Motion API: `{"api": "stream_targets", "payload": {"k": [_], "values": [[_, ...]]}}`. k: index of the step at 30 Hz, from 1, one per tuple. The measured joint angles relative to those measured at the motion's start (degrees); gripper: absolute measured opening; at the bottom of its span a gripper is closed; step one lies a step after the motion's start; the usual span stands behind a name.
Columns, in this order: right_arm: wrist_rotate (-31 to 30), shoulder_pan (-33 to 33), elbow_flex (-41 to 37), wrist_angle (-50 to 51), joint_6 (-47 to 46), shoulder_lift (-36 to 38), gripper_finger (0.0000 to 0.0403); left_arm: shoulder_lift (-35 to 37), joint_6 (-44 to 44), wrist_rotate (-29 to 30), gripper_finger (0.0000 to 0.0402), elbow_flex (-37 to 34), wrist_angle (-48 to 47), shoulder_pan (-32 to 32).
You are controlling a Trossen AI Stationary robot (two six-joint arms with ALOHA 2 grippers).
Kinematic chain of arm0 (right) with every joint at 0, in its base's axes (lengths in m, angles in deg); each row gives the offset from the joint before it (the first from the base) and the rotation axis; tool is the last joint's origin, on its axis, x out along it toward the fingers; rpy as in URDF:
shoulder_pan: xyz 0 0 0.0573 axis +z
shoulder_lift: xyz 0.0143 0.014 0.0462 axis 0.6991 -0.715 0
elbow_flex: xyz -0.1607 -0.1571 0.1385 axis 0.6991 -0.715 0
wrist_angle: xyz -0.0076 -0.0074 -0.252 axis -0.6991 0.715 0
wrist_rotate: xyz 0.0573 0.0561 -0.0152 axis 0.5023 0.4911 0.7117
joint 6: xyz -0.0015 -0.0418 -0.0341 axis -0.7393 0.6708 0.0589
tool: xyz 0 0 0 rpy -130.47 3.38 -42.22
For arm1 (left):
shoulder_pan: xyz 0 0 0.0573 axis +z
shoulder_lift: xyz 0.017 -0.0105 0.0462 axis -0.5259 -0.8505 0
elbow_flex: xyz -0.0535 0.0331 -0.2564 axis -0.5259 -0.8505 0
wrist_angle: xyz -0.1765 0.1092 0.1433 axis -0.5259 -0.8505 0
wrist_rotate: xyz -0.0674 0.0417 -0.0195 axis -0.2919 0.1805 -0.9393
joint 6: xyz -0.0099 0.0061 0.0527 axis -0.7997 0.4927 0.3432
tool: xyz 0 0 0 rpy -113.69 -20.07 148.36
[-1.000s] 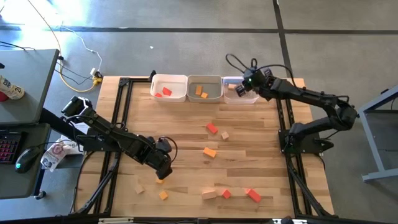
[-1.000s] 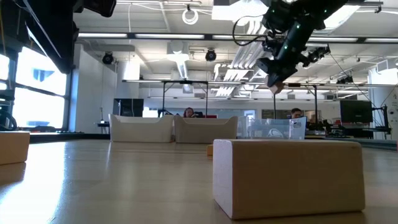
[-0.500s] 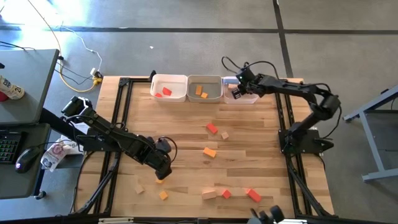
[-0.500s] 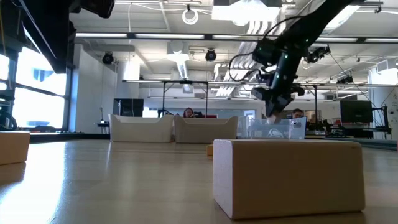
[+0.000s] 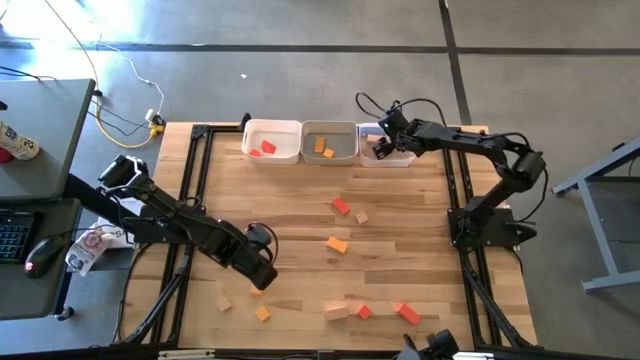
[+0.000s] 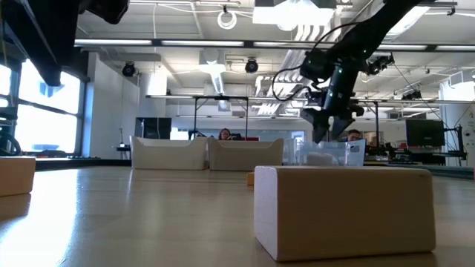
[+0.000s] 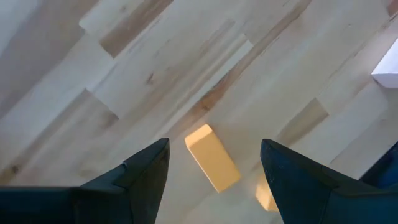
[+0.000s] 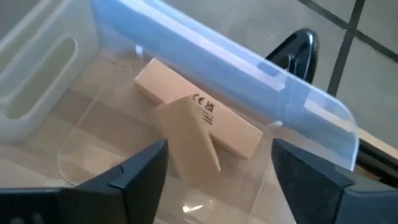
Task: Sort & place blocks by color
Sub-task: Put the brown block into the transparent bin, then put the yellow block into the gray bin
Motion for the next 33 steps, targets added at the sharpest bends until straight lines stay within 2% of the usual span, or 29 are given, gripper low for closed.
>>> {"api": "stream_targets", "payload": {"k": [8,18,33], "values": [[0.45,1.02,0.00,0.09,1.11,6.64,0.0284,0.00,-11.75,-0.39,0.0239,0.00,0.02,-2.92],[0.54,5.94,0.02,0.43,2.49,14.04,0.0279,-0.34,-23.66,-0.12,0.0239,0.00,0.07,-6.69],[-0.05,12.25,0.02,0.52,2.52,15.61,0.0279,-9.24,-27.27,-0.41,0.0239,0.00,4.06,-6.92]]}}
